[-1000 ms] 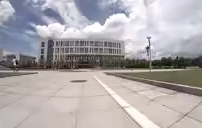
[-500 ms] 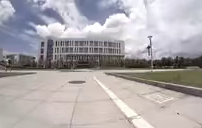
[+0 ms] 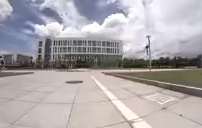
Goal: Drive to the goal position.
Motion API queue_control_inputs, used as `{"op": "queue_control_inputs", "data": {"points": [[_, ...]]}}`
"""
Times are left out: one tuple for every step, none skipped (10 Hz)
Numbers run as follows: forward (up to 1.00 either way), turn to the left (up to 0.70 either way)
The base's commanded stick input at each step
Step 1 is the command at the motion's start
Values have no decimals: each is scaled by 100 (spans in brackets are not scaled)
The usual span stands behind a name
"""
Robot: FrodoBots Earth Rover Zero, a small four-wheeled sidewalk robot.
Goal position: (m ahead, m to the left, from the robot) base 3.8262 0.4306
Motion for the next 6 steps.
{"op": "queue_control_inputs", "data": {"points": [[70, 4], [70, 4], [70, 4], [70, 4], [70, 4], [70, 4]]}}
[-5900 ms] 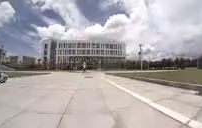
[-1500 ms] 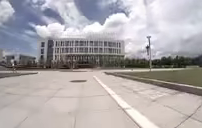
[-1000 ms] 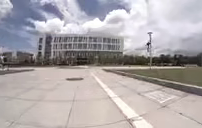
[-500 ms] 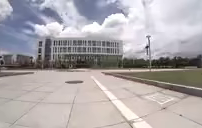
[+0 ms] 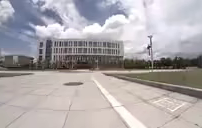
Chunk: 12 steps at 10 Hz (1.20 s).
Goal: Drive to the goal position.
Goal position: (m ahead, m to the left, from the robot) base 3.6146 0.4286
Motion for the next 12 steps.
{"op": "queue_control_inputs", "data": {"points": [[70, 4], [70, 4], [70, 4], [70, 4], [70, 4], [70, 4], [70, 4], [70, 4], [70, 4], [70, 27], [70, 40], [70, 40]]}}
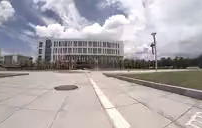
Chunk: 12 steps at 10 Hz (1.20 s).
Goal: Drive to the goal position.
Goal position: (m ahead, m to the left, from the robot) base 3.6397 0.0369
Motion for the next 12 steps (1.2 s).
{"op": "queue_control_inputs", "data": {"points": [[70, 22], [70, 5], [70, 5], [70, 5], [70, 5], [70, 5], [70, 5], [70, 5], [70, 5], [70, 5], [70, 5], [70, 5]]}}
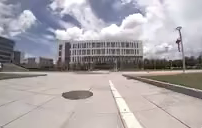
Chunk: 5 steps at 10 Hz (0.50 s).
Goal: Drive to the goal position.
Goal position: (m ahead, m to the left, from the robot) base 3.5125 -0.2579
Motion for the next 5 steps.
{"op": "queue_control_inputs", "data": {"points": [[70, 5], [70, -5], [70, -30], [70, -30], [70, -30]]}}
